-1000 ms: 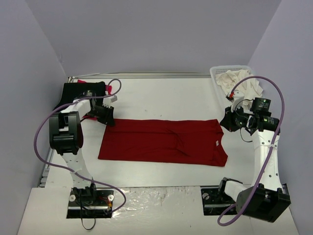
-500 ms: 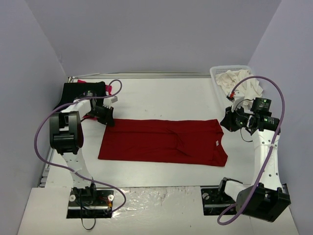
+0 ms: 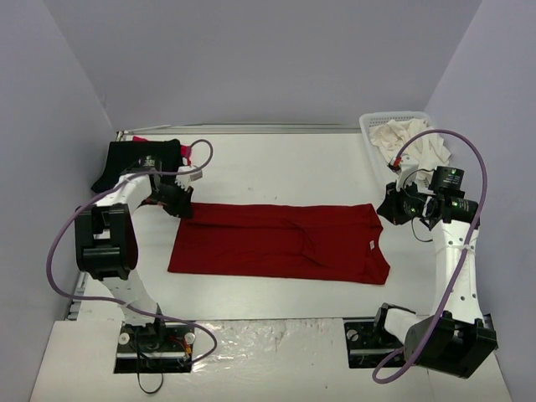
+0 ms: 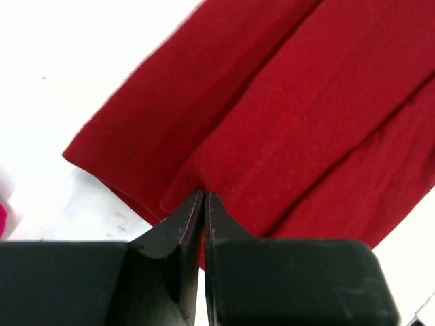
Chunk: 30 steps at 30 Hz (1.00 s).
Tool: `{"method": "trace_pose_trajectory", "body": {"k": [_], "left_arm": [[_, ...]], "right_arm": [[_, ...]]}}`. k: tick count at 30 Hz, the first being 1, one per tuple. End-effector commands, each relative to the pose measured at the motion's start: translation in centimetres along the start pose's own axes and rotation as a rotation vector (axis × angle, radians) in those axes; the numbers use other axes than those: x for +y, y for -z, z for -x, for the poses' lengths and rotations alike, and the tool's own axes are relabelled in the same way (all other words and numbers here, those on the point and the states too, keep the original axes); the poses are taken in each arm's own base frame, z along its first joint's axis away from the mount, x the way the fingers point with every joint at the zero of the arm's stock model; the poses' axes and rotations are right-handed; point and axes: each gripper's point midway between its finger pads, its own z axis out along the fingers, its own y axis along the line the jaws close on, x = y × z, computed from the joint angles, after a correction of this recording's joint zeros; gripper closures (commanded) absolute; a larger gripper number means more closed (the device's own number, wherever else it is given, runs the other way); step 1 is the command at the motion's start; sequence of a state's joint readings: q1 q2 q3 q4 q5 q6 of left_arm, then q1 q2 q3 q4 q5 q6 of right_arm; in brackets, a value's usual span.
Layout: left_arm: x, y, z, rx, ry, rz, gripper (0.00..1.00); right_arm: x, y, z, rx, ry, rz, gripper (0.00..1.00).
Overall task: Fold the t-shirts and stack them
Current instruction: Fold the other side of the tshirt into a rectangle
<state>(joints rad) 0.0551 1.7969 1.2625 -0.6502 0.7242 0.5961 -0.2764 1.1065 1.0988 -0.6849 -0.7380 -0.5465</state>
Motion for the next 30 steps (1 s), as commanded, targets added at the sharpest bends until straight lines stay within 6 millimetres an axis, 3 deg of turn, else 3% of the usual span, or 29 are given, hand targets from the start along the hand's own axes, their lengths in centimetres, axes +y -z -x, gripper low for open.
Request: {"method": "trace_pose_trajectory", "body": {"k": [1,6,17,30], "left_arm": [[-1.3,1.2,-0.3,0.012,-0.097,-0.011,0.98],[-2.1,1.0,-1.5,0.035,-0.13,-0.046,0.98],[-2.6,0.9,-1.9,0.04,-0.165,-0.074,0.97],[-5.3,0.9,-3.6,0.051,-0.227,-0.209,0.88]], "right_arm": [[0.1,-0.1,-0.3,0.009,-0.02,0.016,1.0],[0.0,-0.1,-0.4,0.011,-0.024,0.011,1.0],[-0.3,-0.2,-0.5,0.014,-0.034,0.004,1.0],[-0.7,-0.5,-0.8,0.027,-0.051,-0.003,0.96]]}}
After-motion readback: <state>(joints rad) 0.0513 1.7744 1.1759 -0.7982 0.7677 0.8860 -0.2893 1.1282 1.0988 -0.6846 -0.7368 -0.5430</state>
